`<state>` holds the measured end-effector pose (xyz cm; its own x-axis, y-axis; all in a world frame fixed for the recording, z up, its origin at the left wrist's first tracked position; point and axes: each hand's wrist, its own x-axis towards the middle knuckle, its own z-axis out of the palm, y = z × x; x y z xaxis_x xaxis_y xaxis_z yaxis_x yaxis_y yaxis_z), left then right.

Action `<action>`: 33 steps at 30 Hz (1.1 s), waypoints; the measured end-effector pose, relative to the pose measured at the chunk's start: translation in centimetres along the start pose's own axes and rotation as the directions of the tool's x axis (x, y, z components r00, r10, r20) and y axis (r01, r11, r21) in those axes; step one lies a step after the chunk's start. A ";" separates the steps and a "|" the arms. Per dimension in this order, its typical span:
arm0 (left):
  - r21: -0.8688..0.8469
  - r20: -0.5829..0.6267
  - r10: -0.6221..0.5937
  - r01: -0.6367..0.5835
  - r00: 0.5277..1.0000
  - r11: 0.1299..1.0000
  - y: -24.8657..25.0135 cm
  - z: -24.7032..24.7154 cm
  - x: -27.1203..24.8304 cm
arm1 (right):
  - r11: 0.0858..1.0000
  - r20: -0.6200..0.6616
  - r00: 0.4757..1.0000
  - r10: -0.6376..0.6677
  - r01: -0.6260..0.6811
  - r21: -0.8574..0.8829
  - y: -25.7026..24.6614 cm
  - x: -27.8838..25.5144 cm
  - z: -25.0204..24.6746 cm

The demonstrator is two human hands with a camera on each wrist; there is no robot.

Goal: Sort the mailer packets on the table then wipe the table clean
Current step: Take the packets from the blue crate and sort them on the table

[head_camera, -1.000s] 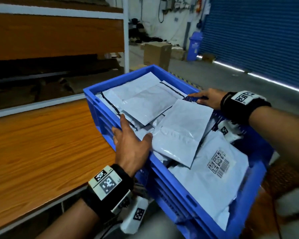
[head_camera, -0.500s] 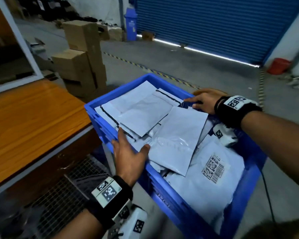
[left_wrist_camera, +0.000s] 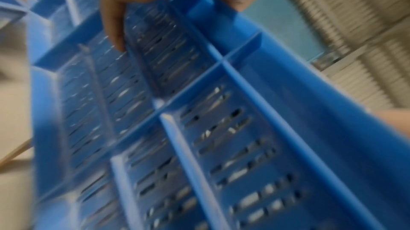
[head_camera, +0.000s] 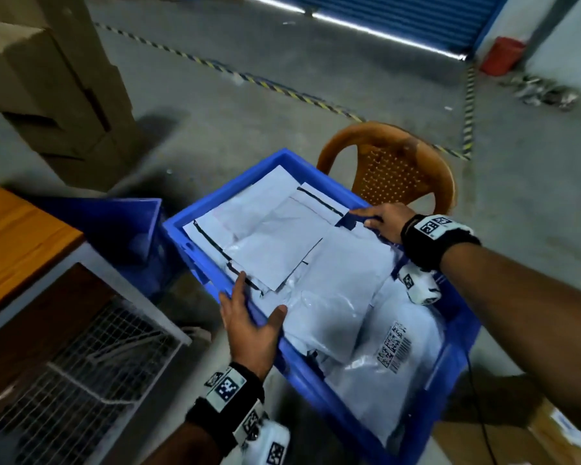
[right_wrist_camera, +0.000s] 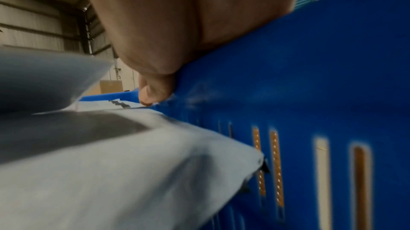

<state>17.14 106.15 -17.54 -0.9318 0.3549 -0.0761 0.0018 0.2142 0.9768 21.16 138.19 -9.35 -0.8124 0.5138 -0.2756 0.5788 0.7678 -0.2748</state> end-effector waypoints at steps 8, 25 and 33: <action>0.089 0.004 -0.097 0.096 0.995 0.991 -5.4 5.8 6.5 | 0.999 0.063 0.998 -0.014 0.017 -0.036 5.2 11.0 7.0; 0.124 -0.069 -0.198 0.206 0.978 0.971 -18.6 19.7 16.2 | 0.997 0.163 0.985 -0.055 0.062 -0.036 18.2 28.1 19.9; 0.232 -0.085 -0.174 0.189 0.981 0.954 -20.7 20.2 17.5 | 0.995 0.184 0.980 -0.076 0.086 -0.043 18.6 28.7 21.8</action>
<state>8.09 126.32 -43.15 -0.9452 0.2338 -0.2279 -0.0907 0.4824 0.8712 10.14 158.87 -42.45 -0.8274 0.3747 -0.4183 0.5036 0.8247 -0.2575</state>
